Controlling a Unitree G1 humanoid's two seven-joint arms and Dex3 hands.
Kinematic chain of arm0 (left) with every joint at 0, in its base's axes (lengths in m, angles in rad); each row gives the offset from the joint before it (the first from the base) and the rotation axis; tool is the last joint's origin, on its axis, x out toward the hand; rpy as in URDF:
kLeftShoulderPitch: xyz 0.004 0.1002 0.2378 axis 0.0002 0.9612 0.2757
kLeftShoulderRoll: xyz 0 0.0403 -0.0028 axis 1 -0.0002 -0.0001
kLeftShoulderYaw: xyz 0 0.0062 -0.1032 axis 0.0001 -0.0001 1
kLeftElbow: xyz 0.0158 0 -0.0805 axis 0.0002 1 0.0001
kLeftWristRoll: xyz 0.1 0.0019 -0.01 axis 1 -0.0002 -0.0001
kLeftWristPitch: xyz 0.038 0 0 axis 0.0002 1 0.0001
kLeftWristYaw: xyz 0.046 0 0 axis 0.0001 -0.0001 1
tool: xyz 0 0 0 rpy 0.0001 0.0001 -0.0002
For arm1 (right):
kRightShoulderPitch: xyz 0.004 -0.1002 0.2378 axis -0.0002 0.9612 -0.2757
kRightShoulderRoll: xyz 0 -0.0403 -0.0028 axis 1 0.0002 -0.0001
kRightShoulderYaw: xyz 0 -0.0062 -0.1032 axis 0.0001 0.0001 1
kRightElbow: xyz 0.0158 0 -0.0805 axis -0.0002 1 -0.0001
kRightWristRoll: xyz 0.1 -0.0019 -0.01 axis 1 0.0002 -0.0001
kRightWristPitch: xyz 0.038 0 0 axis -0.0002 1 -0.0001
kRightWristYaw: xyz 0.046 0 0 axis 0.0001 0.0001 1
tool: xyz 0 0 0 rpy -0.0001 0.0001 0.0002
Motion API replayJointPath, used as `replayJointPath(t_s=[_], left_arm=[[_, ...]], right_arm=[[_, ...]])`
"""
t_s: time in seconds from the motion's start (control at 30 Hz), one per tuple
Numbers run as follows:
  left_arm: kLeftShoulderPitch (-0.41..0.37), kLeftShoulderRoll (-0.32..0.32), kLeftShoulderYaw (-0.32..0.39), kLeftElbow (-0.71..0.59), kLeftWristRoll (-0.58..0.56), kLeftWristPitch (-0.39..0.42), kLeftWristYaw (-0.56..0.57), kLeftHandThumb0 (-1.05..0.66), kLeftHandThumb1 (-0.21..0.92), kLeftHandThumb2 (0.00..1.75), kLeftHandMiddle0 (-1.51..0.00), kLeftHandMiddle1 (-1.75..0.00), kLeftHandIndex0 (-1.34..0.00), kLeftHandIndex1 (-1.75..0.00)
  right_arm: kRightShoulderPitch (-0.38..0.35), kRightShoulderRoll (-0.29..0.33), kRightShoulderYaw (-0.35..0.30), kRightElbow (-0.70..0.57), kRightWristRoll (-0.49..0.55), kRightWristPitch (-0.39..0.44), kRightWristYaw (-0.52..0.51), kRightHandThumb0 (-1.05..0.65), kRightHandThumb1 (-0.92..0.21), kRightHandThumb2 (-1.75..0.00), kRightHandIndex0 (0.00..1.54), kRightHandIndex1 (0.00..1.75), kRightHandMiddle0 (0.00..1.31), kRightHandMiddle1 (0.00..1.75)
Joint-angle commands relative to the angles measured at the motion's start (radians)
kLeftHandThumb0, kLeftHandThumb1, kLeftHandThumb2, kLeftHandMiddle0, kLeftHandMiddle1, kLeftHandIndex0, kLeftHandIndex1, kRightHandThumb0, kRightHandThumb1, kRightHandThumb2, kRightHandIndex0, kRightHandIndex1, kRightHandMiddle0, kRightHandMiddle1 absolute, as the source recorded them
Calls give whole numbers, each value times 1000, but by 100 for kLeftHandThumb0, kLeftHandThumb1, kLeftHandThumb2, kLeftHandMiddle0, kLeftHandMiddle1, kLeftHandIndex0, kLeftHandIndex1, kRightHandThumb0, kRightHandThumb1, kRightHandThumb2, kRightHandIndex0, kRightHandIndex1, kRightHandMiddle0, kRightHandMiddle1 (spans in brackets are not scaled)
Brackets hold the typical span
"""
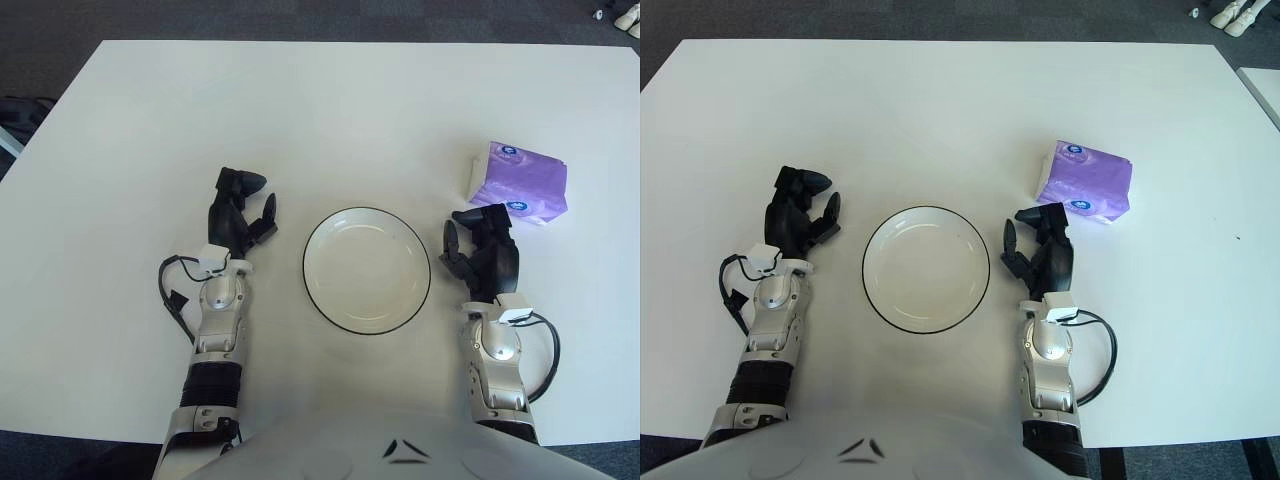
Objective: Put the tissue paper into the plate.
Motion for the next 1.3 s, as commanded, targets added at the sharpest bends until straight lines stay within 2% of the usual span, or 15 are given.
replayJointPath(t_s=[0.0,0.23,0.67,0.8,1.07,1.13,1.27], left_arm=[[53,0,1,44,6,44,6,0,69,75,-43,-137,-35,-175],[52,0,-1,46,5,43,3,0,71,71,-42,-136,-34,-175],[51,-2,-4,49,4,42,2,0,70,73,-42,-137,-35,-175],[50,-3,-3,50,0,43,0,0,68,75,-43,-137,-36,-175],[54,-6,-6,40,2,52,3,0,68,76,-43,-137,-36,-175],[55,-6,-7,39,2,51,1,0,68,75,-43,-137,-36,-175],[56,-6,-8,42,3,45,0,0,70,73,-43,-136,-35,-175]], right_arm=[[44,2,3,36,13,55,10,-37,-77,-74,51,133,28,175],[42,0,0,38,12,59,13,-37,-75,-77,51,132,29,175],[42,-8,2,34,-3,64,12,-37,-74,-78,50,131,30,175],[47,-28,5,18,-10,47,27,-37,-73,-79,51,131,30,175],[52,-102,4,-16,-78,-117,47,-38,-68,-86,50,132,33,175],[54,-126,5,-56,-96,-153,59,-38,-68,-86,48,131,34,175],[36,-164,1,-12,-112,-251,69,-39,-67,-88,41,128,34,175]])
